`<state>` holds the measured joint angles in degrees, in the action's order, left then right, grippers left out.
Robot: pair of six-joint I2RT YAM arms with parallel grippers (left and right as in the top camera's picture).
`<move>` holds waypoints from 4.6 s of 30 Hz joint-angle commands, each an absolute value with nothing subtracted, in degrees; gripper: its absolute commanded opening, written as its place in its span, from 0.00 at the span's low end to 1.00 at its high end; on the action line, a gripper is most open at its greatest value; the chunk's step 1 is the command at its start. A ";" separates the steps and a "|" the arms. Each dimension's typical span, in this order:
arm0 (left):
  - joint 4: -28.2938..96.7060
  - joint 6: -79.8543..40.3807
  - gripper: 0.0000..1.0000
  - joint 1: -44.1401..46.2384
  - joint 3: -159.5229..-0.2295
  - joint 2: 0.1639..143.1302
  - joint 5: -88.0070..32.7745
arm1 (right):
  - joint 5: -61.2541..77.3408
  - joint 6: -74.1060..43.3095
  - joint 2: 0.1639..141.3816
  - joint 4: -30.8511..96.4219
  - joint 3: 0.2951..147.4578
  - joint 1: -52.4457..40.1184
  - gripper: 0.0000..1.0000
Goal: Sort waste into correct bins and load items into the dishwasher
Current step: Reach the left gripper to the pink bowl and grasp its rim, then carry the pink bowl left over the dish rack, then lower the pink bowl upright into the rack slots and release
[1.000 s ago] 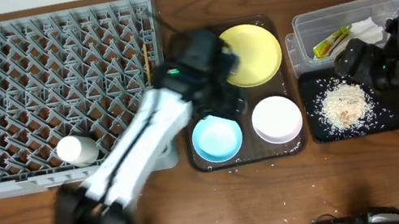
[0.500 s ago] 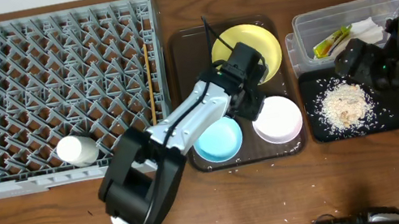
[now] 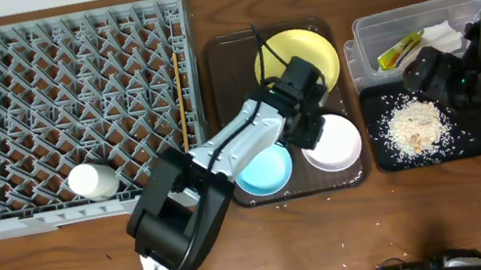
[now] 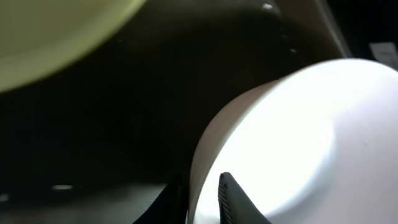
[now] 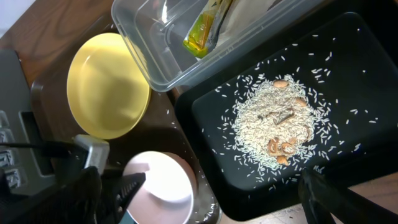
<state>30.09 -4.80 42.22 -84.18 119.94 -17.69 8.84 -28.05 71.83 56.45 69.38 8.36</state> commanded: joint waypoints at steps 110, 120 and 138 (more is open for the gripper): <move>45.80 -11.75 0.08 21.91 -71.29 102.28 74.19 | 9.08 -28.25 71.96 56.60 69.63 8.82 0.99; 45.76 -11.94 0.07 20.36 -70.59 102.39 74.17 | 9.06 -28.25 71.96 56.60 69.63 8.82 0.99; 46.13 -15.09 0.08 20.71 -68.12 102.76 71.85 | 9.08 -28.25 71.96 56.60 69.63 8.82 0.99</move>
